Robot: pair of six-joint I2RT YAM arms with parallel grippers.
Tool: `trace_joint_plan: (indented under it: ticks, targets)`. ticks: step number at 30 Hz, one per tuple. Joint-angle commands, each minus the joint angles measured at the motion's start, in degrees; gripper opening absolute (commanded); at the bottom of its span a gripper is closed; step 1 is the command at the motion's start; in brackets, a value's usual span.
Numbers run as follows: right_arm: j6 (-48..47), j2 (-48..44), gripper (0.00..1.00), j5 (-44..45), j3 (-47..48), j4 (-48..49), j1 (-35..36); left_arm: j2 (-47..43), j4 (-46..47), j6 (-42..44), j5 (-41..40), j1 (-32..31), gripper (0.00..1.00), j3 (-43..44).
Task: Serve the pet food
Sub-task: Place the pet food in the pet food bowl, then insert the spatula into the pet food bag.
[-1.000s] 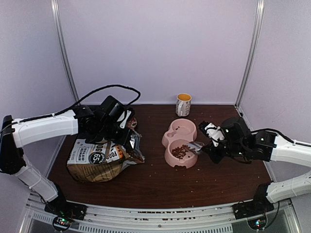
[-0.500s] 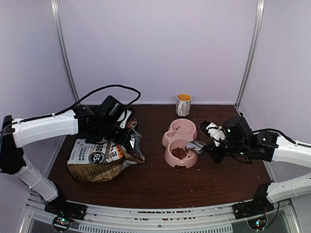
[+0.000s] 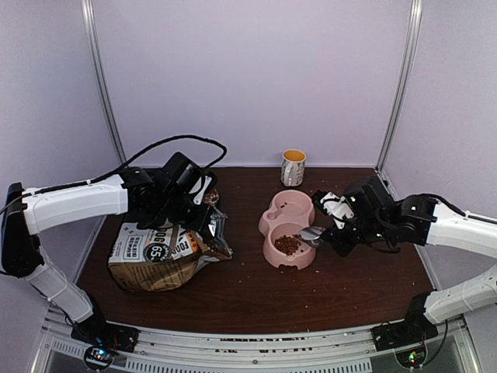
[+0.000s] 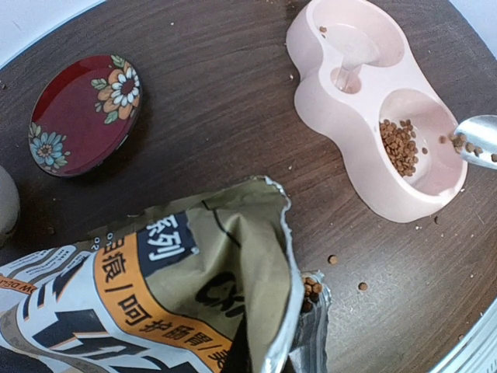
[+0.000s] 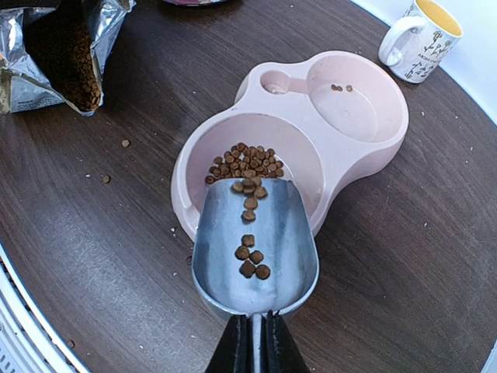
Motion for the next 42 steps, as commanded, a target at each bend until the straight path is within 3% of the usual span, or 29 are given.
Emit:
trace_joint_plan:
  ticks: [1, 11, 22, 35, 42]
  targets:
    - [-0.75, 3.78, 0.0, -0.55, 6.05, -7.51, 0.3, -0.71, 8.19, 1.28, 0.1, 0.31, 0.0, 2.49]
    - [-4.04, 11.67, 0.0, -1.88, 13.79, -14.91, 0.27, -2.85, 7.22, 1.44, -0.04, 0.34, 0.0, 0.23]
    - [-5.89, 12.38, 0.0, -1.37, 16.48, -18.32, 0.3, -2.05, 8.26, 1.45, 1.65, 0.35, 0.0, 0.43]
    - [-10.47, 7.17, 0.0, -2.83, 11.85, -0.47, 0.89, -5.65, 8.56, -0.89, 4.16, 0.13, 0.0, -3.88]
    - [-15.84, 2.79, 0.0, -6.65, 6.67, 6.96, 5.43, -4.31, 11.59, 1.31, 8.42, -0.42, 0.0, -2.68]
